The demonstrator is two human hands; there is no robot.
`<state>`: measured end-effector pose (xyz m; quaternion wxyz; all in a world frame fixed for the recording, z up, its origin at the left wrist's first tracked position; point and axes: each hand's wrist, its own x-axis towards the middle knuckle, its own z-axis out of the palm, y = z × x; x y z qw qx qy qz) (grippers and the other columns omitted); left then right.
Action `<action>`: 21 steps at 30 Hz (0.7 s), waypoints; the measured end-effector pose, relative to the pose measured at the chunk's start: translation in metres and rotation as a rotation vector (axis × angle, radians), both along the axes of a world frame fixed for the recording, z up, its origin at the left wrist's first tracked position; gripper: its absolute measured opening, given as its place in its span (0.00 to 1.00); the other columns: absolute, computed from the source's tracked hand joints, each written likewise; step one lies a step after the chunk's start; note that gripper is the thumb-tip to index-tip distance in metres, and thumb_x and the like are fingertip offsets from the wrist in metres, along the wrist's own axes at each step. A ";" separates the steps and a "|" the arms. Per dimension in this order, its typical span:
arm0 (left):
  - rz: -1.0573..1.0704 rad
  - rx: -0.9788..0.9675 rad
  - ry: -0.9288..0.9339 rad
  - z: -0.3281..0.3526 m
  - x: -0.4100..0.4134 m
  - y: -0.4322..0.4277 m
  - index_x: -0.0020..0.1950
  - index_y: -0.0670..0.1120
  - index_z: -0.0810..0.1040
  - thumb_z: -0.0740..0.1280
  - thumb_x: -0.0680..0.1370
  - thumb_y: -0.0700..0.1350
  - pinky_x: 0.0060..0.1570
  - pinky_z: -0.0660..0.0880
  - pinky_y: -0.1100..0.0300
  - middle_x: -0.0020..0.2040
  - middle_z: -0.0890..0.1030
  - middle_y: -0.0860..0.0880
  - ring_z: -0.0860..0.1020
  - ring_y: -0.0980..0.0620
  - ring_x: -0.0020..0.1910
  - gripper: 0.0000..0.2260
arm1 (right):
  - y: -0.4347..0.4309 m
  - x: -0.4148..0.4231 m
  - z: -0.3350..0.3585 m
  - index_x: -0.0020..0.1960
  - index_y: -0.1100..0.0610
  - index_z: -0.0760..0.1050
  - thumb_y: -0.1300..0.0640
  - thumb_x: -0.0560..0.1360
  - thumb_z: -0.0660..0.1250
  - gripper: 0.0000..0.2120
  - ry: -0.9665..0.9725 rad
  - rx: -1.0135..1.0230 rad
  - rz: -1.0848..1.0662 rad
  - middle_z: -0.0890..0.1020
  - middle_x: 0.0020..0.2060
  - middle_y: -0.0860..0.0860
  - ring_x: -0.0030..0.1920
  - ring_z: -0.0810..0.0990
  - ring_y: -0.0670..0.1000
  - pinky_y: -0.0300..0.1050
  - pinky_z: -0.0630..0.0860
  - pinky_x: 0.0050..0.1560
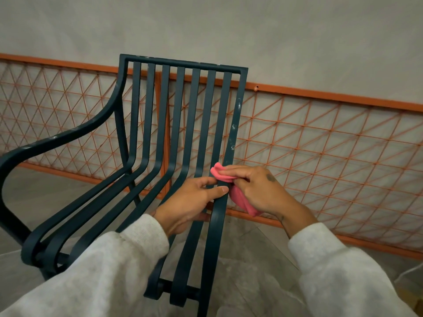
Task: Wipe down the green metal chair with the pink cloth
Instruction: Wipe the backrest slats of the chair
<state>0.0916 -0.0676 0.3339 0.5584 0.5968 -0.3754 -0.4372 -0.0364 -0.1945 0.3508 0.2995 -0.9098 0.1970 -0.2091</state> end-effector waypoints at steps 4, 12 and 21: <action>0.002 -0.008 0.000 -0.003 0.002 -0.001 0.62 0.52 0.79 0.69 0.78 0.47 0.54 0.80 0.42 0.55 0.85 0.47 0.84 0.47 0.52 0.13 | 0.005 -0.016 -0.001 0.62 0.43 0.80 0.66 0.80 0.61 0.21 -0.010 0.080 0.088 0.76 0.64 0.33 0.66 0.70 0.32 0.32 0.65 0.68; 0.002 -0.012 -0.003 -0.003 0.002 -0.002 0.61 0.52 0.79 0.69 0.78 0.47 0.53 0.81 0.44 0.52 0.86 0.48 0.85 0.48 0.51 0.12 | 0.002 0.003 -0.001 0.63 0.43 0.79 0.65 0.81 0.58 0.22 -0.027 -0.024 0.028 0.76 0.66 0.36 0.64 0.77 0.43 0.43 0.72 0.69; -0.009 0.016 0.021 0.000 0.008 -0.004 0.60 0.52 0.76 0.71 0.77 0.47 0.48 0.82 0.48 0.52 0.86 0.47 0.84 0.48 0.51 0.13 | -0.021 -0.012 0.014 0.51 0.39 0.82 0.60 0.81 0.62 0.17 -0.118 0.309 -0.151 0.84 0.46 0.40 0.44 0.83 0.49 0.41 0.78 0.40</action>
